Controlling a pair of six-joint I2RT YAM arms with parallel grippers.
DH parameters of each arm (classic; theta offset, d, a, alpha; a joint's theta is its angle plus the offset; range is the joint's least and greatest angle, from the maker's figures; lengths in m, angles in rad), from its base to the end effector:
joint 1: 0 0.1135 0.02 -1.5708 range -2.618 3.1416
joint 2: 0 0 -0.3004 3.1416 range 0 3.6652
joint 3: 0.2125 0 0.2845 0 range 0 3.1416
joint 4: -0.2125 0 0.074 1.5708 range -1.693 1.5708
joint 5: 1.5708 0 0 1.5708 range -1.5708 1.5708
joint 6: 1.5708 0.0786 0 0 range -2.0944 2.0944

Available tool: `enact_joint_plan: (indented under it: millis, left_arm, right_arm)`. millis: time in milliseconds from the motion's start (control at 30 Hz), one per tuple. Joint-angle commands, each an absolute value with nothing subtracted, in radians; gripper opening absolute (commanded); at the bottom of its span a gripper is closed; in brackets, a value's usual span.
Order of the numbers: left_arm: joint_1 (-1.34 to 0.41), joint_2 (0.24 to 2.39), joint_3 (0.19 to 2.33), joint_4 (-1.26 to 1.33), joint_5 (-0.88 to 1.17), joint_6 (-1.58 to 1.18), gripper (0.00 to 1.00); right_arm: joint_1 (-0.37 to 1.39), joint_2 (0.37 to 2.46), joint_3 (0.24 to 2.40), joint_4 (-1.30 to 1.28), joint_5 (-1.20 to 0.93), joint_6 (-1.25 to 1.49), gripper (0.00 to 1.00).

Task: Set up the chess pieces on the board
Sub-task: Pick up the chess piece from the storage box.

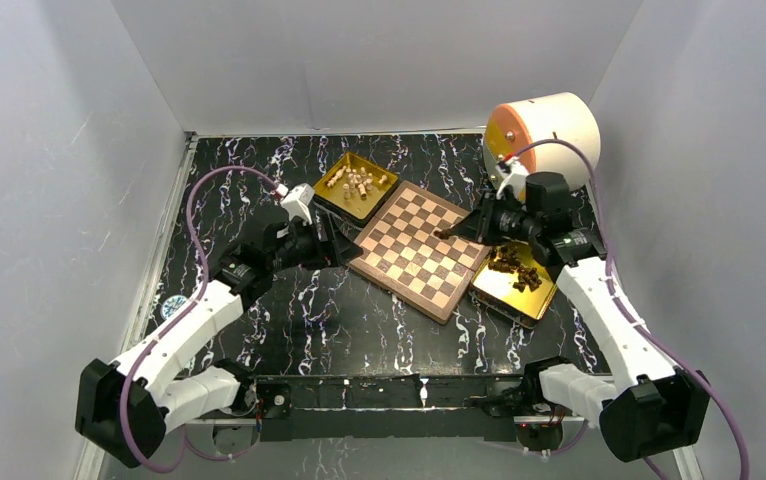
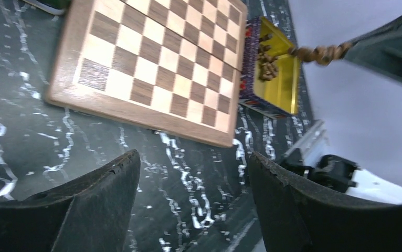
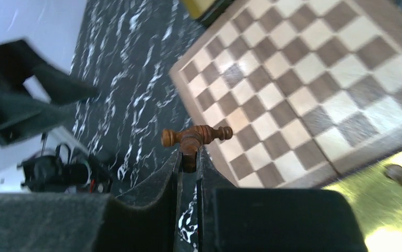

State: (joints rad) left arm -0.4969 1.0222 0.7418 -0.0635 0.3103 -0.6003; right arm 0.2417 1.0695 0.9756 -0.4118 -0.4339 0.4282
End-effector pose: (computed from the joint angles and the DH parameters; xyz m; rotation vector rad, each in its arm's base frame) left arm 0.2411 -0.1581 0.3003 0.1181 2.0342 -1.0140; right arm 0.2691 0.1004 0.3402 -0.0768 2.1376 0.8525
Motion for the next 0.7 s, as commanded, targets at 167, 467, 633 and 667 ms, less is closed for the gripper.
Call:
enact_joint_plan:
  millis: [167, 467, 633, 667]
  left_arm:
    - [-0.502, 1.145, 0.911, -0.006, 0.525, -0.796, 0.70]
    - [-0.502, 1.183, 1.022, -0.140, 0.507, -0.571, 0.65]
    - [-0.502, 1.220, 1.078, -0.162, 0.483, -0.511, 0.58]
    - [-0.502, 1.233, 1.090, -0.163, 0.483, -0.511, 0.57]
  right_arm:
    - [0.501, 1.000, 0.940, -0.201, -0.379, 0.354, 0.09]
    - [0.509, 1.046, 0.949, -0.156, -0.394, 0.635, 0.05]
    - [0.516, 1.043, 0.952, -0.159, -0.391, 0.657, 0.05]
    - [0.516, 1.043, 0.953, -0.168, -0.388, 0.649, 0.05]
